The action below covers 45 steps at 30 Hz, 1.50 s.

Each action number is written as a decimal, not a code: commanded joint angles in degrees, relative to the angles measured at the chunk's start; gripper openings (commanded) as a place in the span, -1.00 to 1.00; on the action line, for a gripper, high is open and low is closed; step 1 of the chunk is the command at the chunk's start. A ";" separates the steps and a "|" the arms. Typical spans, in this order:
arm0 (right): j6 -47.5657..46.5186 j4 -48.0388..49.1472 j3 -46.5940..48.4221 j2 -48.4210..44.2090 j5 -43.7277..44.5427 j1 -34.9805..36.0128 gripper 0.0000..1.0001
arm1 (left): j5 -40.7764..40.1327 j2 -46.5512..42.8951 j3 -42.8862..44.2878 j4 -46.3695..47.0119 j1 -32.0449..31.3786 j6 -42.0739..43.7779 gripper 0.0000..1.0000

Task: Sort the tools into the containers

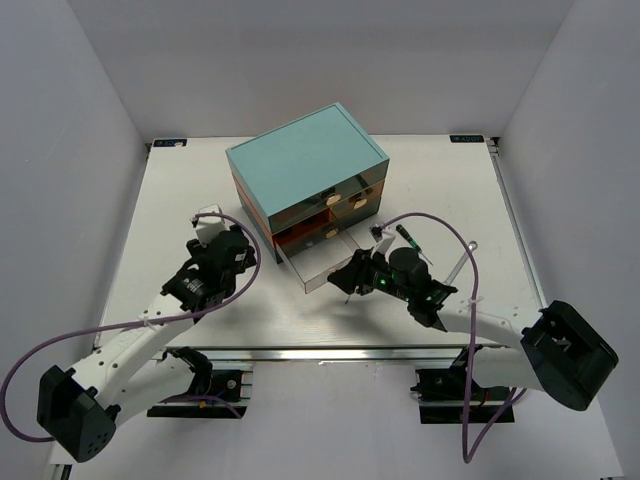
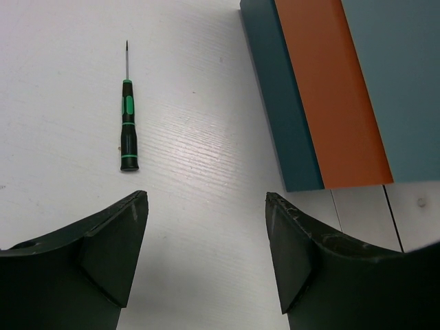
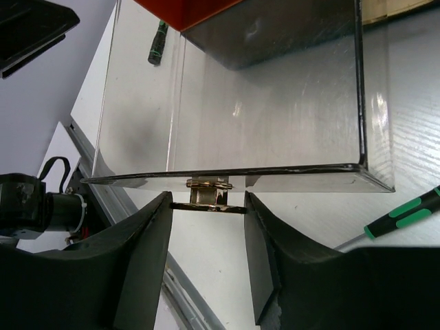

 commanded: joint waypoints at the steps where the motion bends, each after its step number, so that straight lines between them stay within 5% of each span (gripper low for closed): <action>1: -0.31 -0.79 -1.31 -1.82 1.27 -0.16 0.04 | 1.75 1.12 0.37 3.19 1.78 2.88 0.58; 6: -1.19 -1.23 -2.01 -3.57 -0.22 -0.25 0.31 | 6.23 5.68 2.39 6.18 7.40 7.36 0.58; 16: -11.28 -15.71 1.14 -13.32 -8.64 -2.53 0.50 | 16.78 14.65 4.77 9.25 17.51 14.13 0.59; 20: -16.83 -21.42 3.43 -17.02 -15.42 -5.43 0.35 | 22.30 17.46 3.55 10.13 24.08 15.01 0.57; 25: -22.71 -26.27 5.37 -20.18 -26.04 -12.72 -0.21 | 25.75 20.54 2.48 12.42 29.63 17.39 0.56; 27: -23.78 -26.89 5.28 -20.97 -31.56 -16.76 -0.28 | 26.45 23.25 2.75 13.03 30.43 18.62 0.56; 38: -28.70 -31.03 8.44 -21.24 -35.03 -24.59 -0.09 | 27.07 34.69 5.82 15.23 31.49 20.64 0.46; 45: -29.05 -31.03 10.20 -21.07 -32.83 -26.26 -0.08 | 29.26 38.74 6.79 15.32 33.33 20.38 0.17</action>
